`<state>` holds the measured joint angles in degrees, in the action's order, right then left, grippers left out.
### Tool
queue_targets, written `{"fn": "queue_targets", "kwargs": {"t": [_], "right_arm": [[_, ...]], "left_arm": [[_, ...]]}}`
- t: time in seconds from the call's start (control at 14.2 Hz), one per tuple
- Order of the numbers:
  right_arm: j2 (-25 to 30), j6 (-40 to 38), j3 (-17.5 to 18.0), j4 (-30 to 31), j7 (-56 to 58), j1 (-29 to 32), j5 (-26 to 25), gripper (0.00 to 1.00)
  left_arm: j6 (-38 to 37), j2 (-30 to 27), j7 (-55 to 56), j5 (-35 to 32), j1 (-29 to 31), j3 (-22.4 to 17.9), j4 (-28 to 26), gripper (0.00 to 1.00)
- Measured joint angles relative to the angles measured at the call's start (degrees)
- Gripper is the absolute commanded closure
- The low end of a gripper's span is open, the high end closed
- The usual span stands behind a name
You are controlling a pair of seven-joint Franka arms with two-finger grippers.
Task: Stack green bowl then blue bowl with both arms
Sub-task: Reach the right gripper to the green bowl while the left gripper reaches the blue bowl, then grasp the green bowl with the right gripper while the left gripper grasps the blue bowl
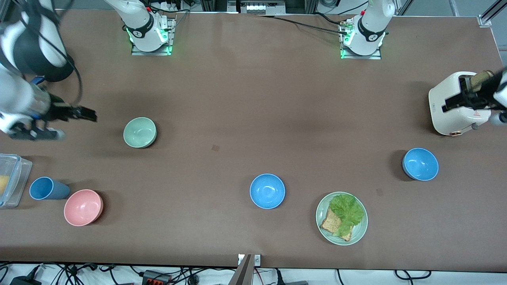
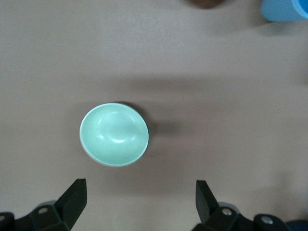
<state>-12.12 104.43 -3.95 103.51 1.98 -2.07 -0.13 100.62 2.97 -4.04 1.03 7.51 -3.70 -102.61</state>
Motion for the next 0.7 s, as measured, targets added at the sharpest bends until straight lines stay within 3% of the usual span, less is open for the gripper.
{"fn": "queue_targets", "kwargs": {"t": [0.49,0.7], "right_arm": [[-15.3,6.5,0.0,-0.1,-0.1,-0.1,0.2,0.00],[-18.3,7.4,-0.1,-0.1,-0.1,0.0,0.8,0.15]], "left_arm": [[18.5,16.3,-0.1,0.0,4.3,0.0,-1.6,0.00],[24.9,21.0,-0.2,0.0,5.5,0.0,-1.5,0.00]]}}
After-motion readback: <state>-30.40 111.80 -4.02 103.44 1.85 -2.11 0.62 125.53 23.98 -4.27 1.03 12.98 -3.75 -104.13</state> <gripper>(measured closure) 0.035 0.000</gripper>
